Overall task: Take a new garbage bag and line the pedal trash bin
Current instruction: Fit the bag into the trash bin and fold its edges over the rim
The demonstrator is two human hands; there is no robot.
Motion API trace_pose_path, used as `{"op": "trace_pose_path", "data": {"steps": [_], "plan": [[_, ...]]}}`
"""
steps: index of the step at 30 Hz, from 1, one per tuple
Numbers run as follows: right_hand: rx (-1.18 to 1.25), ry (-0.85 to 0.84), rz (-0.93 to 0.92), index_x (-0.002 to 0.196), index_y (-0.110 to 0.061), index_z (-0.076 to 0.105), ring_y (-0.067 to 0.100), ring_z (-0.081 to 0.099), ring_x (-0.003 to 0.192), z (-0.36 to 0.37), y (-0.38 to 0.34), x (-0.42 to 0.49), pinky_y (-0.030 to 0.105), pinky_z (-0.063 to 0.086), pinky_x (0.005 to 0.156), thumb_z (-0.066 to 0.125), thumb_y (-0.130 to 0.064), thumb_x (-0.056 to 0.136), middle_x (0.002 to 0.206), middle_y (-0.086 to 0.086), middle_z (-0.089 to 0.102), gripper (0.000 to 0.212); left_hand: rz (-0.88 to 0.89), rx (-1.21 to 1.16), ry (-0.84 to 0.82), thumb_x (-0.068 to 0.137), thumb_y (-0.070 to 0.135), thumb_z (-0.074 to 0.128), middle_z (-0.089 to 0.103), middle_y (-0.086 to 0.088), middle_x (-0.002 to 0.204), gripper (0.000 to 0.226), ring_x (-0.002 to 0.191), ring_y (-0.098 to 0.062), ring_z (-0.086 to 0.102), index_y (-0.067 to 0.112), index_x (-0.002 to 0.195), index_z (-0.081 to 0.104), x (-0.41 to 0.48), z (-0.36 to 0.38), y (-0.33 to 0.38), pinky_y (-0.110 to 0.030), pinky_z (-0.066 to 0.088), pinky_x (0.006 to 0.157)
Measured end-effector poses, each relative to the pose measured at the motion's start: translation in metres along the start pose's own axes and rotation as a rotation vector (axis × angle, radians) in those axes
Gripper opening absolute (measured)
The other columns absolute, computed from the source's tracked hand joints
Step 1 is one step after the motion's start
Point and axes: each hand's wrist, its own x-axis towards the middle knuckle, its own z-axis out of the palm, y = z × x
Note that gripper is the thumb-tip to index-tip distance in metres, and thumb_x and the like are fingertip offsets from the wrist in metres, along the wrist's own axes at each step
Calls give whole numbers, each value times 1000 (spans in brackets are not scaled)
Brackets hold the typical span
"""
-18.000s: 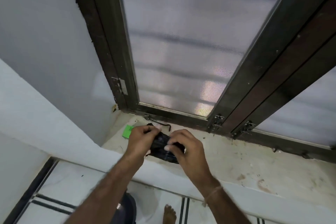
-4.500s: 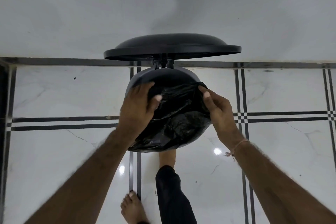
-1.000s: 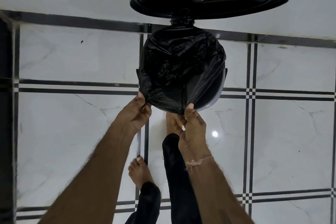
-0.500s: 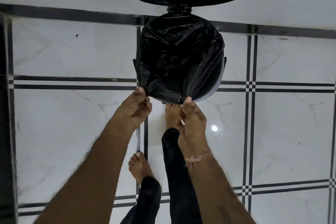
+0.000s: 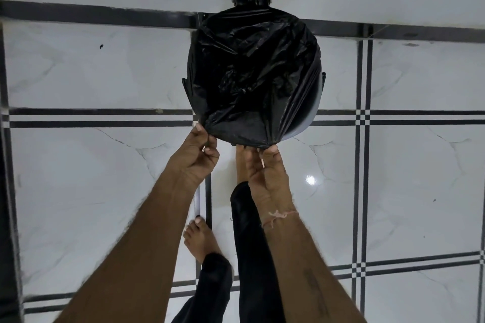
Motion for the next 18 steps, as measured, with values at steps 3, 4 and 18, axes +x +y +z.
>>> {"op": "trace_pose_path", "data": {"steps": [3, 4, 18], "plan": [[104, 20, 80, 110, -5, 64, 33, 58, 127, -2, -4, 13, 47, 39, 122, 65, -10, 96, 133, 23, 57, 14, 41, 5, 24, 99, 26, 60, 68, 9, 85, 17, 60, 0, 59, 21, 85, 65, 5, 0, 1, -11, 38, 45], [103, 37, 83, 109, -5, 64, 32, 57, 123, 0, -6, 14, 46, 38, 122, 60, -8, 100, 131, 21, 57, 10, 74, -1, 11, 99, 29, 60, 68, 9, 86, 16, 61, 0, 61, 20, 86, 66, 5, 0, 1, -11, 41, 48], [-1007, 295, -774, 106, -18, 74, 3, 61, 91, 39, -72, 1, 29, 53, 85, 74, -36, 94, 118, 0, 49, 21, 225, 120, 217, 92, 40, 69, 72, 4, 103, 35, 97, -13, 67, 17, 119, 68, -16, 34, 8, -27, 58, 73]]}}
